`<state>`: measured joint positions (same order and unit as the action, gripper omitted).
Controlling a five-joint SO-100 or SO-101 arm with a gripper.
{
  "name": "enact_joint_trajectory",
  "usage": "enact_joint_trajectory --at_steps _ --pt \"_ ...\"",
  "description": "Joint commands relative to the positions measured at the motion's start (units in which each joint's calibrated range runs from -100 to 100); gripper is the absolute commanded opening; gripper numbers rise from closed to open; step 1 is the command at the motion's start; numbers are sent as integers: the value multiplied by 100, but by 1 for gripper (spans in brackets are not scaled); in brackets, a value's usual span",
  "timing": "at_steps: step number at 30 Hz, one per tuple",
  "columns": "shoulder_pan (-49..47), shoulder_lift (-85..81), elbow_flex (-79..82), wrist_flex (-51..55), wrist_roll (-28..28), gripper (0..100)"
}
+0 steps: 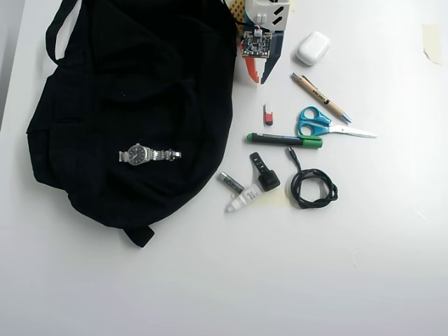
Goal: Put the usb stick into the black bag
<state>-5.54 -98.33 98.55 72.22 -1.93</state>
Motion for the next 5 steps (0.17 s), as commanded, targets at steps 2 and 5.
enact_joint_trajectory --at_steps 2,5 --pt "-22 -59 73 13 15 2" --pt "-22 -59 73 13 15 2"
